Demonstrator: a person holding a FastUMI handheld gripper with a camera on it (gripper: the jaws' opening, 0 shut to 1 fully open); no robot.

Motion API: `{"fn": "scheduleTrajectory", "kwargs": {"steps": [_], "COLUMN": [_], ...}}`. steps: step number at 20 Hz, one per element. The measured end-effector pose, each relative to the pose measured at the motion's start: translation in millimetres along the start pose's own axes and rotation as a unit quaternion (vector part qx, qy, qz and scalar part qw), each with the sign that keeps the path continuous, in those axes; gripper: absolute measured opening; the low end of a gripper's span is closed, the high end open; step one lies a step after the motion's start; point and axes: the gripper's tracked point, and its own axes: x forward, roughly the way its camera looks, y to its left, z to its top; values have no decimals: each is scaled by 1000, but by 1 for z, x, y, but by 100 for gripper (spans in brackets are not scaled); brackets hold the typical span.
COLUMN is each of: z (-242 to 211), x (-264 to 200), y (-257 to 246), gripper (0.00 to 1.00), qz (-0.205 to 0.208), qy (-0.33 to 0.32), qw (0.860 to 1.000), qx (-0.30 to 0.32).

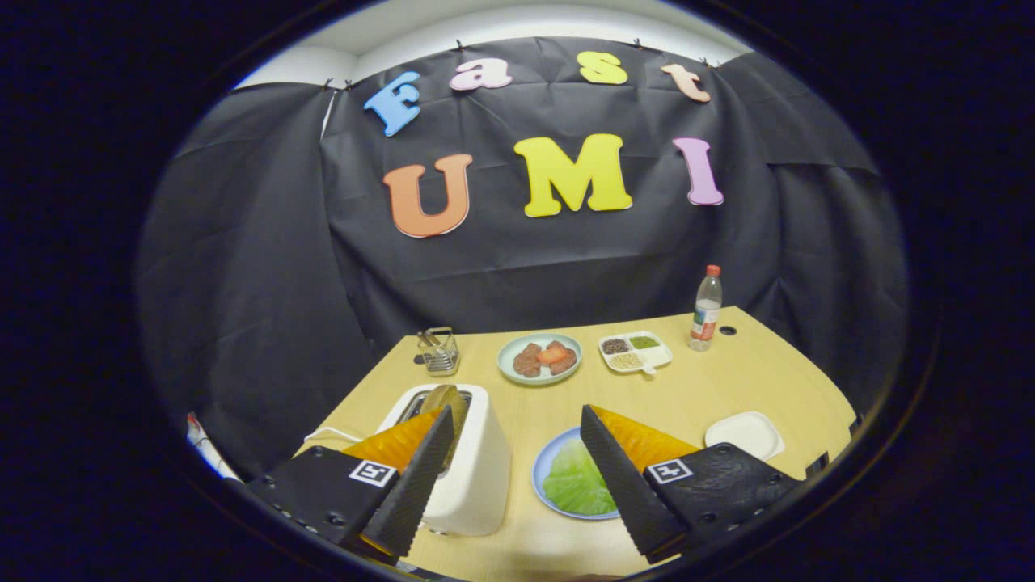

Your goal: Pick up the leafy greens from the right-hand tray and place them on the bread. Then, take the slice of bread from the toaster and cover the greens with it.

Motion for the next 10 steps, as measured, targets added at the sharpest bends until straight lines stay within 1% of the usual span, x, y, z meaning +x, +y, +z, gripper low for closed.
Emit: {"fn": "scheduleTrajectory", "kwargs": {"steps": [4, 6, 10], "z": [-2, -5, -20], "x": [27, 40, 72], "y": [39, 47, 72], "gripper": [97, 97, 97], "qz": [10, -6, 10], "qy": [28, 41, 71], "qw": [999, 998, 996], "qx": [-36, -54, -57]}}
